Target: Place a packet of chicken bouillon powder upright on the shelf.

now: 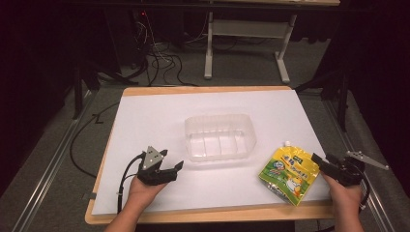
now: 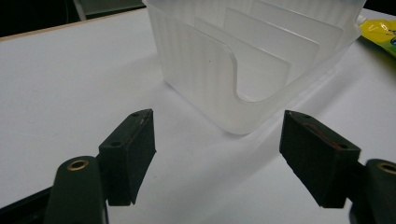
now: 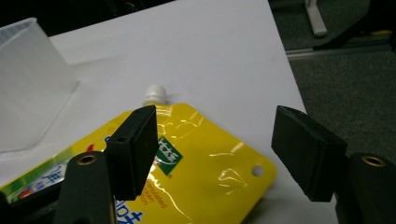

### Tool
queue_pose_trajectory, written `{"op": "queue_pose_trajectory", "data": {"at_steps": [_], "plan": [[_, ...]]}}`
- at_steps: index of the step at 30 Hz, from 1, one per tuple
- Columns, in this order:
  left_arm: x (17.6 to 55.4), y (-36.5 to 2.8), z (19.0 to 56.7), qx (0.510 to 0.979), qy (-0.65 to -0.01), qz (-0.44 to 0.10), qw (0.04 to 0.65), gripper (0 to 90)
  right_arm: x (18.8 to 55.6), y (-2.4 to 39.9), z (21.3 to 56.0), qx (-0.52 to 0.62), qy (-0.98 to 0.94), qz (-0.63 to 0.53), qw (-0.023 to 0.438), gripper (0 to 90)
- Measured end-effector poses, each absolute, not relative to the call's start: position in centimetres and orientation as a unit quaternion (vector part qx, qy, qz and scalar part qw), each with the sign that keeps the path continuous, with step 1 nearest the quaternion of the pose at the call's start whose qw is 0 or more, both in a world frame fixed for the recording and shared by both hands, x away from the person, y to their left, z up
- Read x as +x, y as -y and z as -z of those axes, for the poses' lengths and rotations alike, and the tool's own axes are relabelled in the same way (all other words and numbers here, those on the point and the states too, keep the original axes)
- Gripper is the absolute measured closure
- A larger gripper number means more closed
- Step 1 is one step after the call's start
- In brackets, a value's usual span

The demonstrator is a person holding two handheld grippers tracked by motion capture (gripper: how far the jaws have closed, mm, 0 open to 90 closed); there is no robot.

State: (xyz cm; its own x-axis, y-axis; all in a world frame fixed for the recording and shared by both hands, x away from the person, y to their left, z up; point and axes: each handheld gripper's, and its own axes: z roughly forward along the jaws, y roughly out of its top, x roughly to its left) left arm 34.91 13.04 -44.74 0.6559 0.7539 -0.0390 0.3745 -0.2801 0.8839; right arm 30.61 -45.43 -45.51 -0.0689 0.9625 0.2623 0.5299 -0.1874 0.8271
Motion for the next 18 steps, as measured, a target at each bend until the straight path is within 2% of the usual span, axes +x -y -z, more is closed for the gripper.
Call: {"op": "queue_pose_trajectory", "data": {"at_steps": [14,18], "plan": [[35.0,-12.7,45.0,0.784,-0.354,-0.198,0.471,27.4,31.2,46.9,47.4,0.693,-0.555,-0.422,0.183,36.9],[35.0,-12.5,45.0,0.785,-0.351,-0.197,0.471,27.3,31.4,47.0,47.6,0.697,-0.55,-0.429,0.165,41.5]]}}
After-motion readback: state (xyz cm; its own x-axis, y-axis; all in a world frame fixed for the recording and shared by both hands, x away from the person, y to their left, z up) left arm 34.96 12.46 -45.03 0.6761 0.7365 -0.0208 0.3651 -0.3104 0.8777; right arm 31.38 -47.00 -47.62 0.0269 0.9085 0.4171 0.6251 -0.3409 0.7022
